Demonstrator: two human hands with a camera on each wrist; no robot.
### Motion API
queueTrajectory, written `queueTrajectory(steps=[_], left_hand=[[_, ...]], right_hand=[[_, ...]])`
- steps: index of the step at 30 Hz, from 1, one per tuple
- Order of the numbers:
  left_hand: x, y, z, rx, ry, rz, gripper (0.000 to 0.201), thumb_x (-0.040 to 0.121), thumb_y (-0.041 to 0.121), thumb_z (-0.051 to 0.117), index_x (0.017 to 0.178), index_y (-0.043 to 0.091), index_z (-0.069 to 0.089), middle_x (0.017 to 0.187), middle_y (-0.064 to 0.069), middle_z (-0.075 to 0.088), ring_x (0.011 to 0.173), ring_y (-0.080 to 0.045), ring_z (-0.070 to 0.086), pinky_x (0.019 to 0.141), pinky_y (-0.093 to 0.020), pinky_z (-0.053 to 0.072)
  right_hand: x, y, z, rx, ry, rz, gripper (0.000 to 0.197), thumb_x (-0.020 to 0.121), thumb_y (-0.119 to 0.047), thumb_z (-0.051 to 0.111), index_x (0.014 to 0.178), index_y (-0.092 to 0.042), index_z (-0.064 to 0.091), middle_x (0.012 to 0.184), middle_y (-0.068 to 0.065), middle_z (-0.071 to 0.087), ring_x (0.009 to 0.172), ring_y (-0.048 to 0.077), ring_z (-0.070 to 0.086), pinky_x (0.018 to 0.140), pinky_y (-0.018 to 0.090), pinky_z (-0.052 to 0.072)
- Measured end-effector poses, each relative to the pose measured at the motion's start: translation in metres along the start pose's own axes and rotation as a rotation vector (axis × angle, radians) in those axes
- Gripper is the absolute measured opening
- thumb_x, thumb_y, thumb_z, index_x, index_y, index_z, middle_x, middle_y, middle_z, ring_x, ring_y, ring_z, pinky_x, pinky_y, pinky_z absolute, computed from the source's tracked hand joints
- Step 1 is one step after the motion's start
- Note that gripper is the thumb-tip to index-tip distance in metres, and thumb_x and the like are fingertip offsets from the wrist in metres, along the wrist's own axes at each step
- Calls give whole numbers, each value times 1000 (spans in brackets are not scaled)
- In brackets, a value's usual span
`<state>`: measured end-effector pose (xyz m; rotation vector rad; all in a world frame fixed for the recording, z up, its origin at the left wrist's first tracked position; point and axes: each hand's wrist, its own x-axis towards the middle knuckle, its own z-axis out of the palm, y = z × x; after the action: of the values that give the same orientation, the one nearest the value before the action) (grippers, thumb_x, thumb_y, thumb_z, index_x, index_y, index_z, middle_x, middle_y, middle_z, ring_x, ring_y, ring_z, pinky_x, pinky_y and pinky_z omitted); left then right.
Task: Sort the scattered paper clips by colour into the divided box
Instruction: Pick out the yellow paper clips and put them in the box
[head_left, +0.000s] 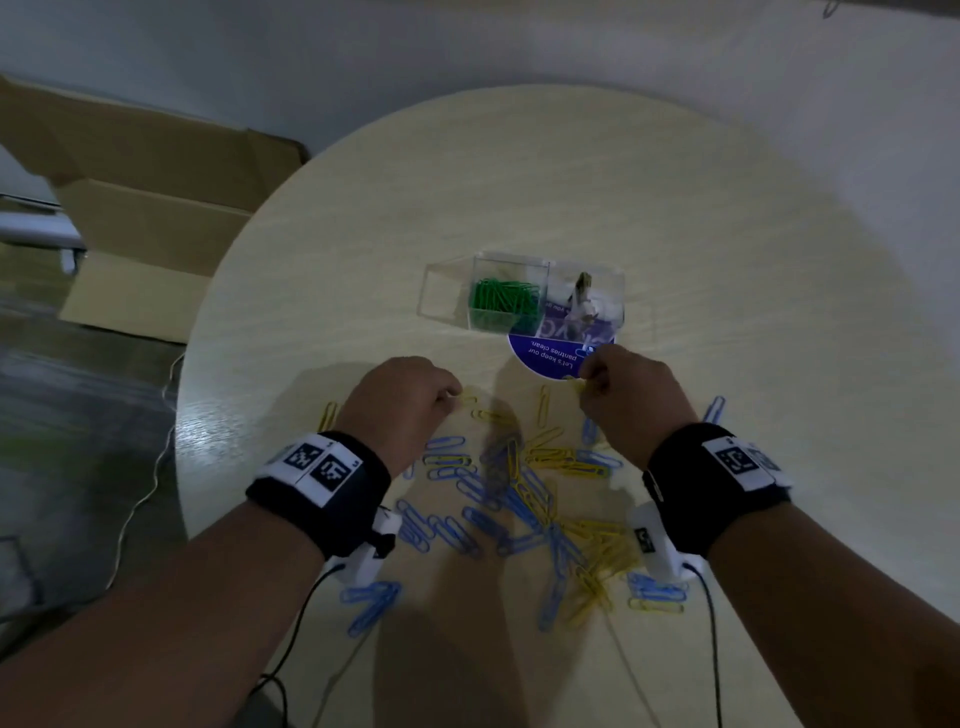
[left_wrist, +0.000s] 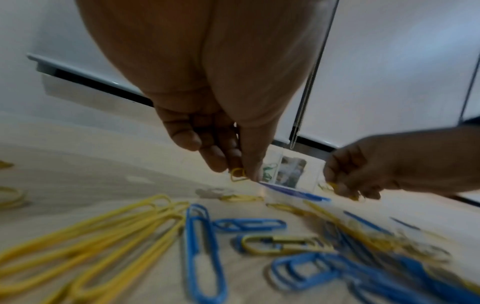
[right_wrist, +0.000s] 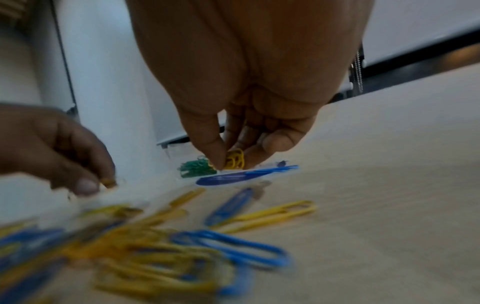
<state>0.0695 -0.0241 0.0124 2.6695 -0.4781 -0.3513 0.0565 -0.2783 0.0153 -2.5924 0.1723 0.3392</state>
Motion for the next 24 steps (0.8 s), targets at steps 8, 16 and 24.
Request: queueTrajectory(steps=[8, 16, 24], left_hand=[[2, -2, 10, 147, -88, -17, 14, 91, 17, 57, 100, 14, 66, 103, -10, 52, 92, -33, 52, 78, -43, 46], [13, 9, 7, 185, -208, -18, 7, 91, 11, 53, 96, 9, 58, 93, -13, 58, 83, -32, 56, 67, -36, 39], [15, 30, 18, 140, -177, 125, 23, 91, 16, 53, 109, 20, 68, 99, -7, 59, 92, -30, 59, 71, -34, 41]], right_hand=[[0, -28, 29, -73, -90, 81, 17, 79, -27, 67, 92, -17, 63, 99, 8, 67, 96, 29, 60, 79, 34, 49], [-2, -28, 27, -138, -120, -4, 8, 82, -16, 56, 89, -16, 58, 100, 11, 65, 95, 32, 57, 76, 35, 44], [-5, -22, 24, -143, -137, 29, 16, 87, -18, 57, 102, -20, 63, 110, 8, 64, 102, 28, 59, 84, 35, 47]])
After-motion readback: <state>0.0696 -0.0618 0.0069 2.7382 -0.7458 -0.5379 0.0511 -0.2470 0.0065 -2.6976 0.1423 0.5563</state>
